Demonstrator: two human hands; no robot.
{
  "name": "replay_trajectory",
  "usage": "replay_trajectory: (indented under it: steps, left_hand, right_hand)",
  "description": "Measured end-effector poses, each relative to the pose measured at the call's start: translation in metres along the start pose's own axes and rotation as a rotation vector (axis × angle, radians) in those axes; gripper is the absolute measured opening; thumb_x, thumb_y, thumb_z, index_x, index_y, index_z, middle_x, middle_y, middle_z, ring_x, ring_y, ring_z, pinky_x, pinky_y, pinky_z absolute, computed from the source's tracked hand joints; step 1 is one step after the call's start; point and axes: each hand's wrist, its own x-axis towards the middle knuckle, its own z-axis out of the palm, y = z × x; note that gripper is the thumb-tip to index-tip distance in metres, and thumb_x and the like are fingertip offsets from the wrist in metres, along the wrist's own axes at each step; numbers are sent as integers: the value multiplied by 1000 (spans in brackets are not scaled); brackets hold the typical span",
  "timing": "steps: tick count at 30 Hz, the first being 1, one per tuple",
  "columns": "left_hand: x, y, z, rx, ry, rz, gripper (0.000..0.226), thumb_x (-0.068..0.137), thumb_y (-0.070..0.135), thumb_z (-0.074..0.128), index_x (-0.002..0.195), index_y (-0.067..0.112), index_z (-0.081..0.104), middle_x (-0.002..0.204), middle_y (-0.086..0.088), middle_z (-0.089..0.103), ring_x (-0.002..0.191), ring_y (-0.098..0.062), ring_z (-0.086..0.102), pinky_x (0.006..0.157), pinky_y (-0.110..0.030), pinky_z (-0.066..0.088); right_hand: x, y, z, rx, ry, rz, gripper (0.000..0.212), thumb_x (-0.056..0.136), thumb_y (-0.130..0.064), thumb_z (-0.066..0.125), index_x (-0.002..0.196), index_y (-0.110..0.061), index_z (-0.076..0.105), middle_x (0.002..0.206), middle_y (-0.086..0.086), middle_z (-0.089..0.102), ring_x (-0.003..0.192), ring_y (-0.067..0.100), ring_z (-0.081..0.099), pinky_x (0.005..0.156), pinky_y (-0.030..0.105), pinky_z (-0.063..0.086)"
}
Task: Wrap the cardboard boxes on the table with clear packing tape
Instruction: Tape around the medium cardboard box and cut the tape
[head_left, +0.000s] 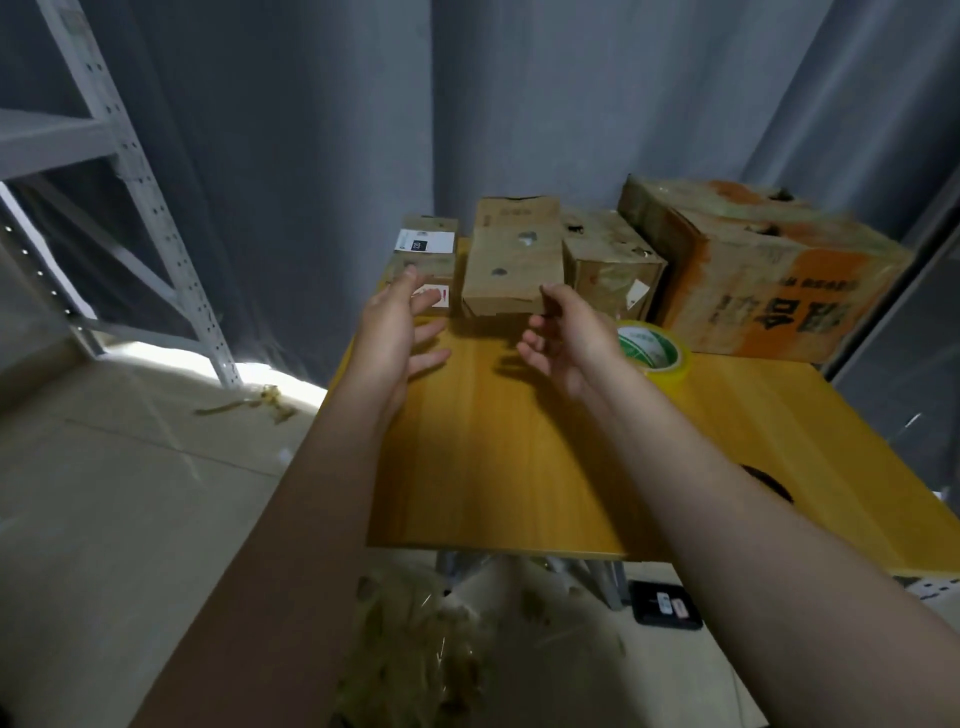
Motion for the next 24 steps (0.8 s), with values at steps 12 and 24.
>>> replay_trajectory:
  steps: [12, 24]
  left_hand:
    - [17, -7, 2, -24, -11, -70, 40, 109, 46, 42, 131, 20, 64, 122, 1, 74, 114, -26, 68, 93, -49, 59]
    - [0, -2, 61, 54, -67, -39, 28, 107, 38, 52, 127, 22, 63, 115, 3, 75, 112, -23, 68, 94, -51, 58]
  right_hand:
    - [53, -4, 48, 51, 139, 132, 20, 105, -21, 58, 108, -2, 64, 86, 14, 63, 71, 25, 68, 46, 35, 60]
    - [15, -57, -19, -1038, 140, -557, 18, 97, -27, 56, 104, -22, 71, 112, 4, 68, 100, 29, 67, 83, 38, 56]
